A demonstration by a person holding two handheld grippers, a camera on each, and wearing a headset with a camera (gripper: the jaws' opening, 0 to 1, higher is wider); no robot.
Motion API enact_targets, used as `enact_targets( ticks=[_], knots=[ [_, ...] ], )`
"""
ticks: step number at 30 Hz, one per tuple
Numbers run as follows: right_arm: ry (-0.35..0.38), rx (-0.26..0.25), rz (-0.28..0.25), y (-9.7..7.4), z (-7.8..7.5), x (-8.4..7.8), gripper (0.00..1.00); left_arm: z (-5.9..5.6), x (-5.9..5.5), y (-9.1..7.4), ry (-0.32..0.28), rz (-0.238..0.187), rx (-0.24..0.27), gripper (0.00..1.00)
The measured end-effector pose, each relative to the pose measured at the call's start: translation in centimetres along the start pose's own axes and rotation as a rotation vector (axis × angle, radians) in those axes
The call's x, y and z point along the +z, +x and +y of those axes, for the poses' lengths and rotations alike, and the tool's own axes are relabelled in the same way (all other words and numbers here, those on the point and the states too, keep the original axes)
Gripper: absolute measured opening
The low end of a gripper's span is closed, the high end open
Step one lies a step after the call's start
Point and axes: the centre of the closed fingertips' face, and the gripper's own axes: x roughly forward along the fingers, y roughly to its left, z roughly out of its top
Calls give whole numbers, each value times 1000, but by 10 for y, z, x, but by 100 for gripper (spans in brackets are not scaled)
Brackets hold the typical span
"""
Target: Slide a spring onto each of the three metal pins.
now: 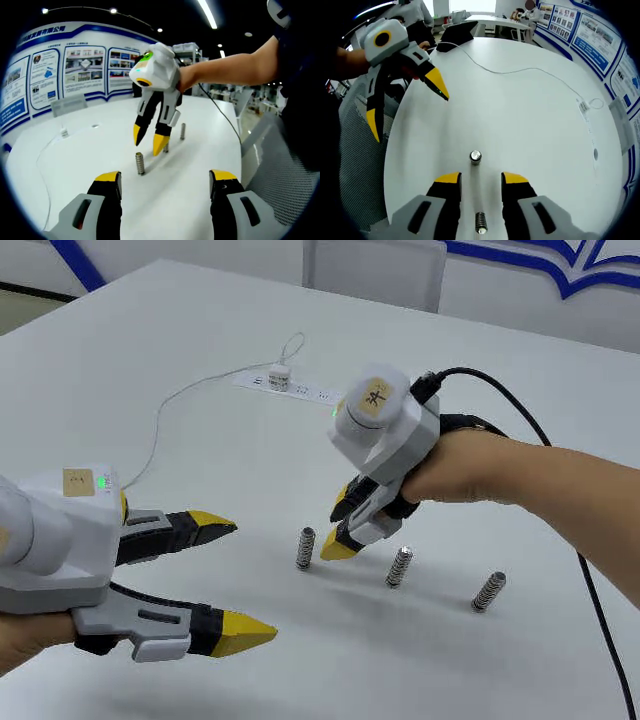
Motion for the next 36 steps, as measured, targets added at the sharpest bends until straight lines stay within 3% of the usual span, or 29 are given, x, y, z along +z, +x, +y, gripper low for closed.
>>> enact_targets(
  ticks=[22,36],
  knots=[
    [114,-113,-118,-35,-15,-38,47,1,4,6,3,7,-5,74],
    [212,-181,-173,-61,-19,-74,52,3,5,7,3,13,-3,76]
  ],
)
